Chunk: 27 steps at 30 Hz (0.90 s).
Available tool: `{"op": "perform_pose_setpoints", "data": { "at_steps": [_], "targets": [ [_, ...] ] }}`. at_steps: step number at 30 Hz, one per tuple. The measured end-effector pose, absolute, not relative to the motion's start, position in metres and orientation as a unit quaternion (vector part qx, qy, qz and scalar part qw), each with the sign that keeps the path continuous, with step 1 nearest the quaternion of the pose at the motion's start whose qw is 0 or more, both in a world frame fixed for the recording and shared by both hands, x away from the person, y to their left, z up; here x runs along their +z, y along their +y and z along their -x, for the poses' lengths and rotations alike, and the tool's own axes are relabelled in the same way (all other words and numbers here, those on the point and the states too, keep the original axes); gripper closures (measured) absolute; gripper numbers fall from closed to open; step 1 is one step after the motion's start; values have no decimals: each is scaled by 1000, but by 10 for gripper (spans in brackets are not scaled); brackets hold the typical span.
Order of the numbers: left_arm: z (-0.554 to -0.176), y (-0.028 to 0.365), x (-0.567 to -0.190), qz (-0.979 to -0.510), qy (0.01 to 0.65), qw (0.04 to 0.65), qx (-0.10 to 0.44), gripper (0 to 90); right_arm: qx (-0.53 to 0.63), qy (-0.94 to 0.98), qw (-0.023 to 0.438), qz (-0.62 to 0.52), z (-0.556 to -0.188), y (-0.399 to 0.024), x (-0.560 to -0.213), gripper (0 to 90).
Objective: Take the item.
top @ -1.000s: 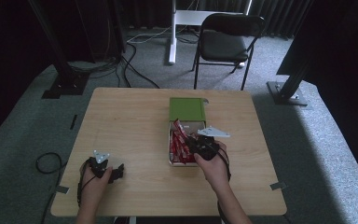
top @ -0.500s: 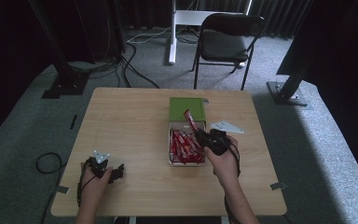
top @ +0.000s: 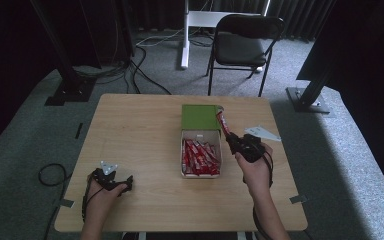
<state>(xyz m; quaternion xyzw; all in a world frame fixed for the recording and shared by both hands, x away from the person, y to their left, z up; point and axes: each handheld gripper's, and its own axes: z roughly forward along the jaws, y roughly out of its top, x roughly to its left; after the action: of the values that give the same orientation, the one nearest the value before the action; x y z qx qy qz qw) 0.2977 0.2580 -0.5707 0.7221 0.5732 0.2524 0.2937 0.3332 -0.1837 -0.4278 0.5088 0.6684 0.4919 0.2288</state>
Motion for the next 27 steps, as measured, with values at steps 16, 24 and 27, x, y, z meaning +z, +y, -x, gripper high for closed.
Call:
{"op": "perform_pose_setpoints", "data": {
  "at_steps": [16, 24, 27],
  "targets": [
    [-298, 258, -571, -722, 574, 294, 253, 82, 473, 641, 265, -543, -329, -239, -444, 827],
    [-298, 258, -571, -722, 574, 294, 252, 82, 456, 627, 274, -569, -326, -268, -462, 826],
    [-298, 258, -571, -722, 573, 294, 253, 82, 450, 624, 280, -575, -325, -277, -468, 827]
  ]
}}
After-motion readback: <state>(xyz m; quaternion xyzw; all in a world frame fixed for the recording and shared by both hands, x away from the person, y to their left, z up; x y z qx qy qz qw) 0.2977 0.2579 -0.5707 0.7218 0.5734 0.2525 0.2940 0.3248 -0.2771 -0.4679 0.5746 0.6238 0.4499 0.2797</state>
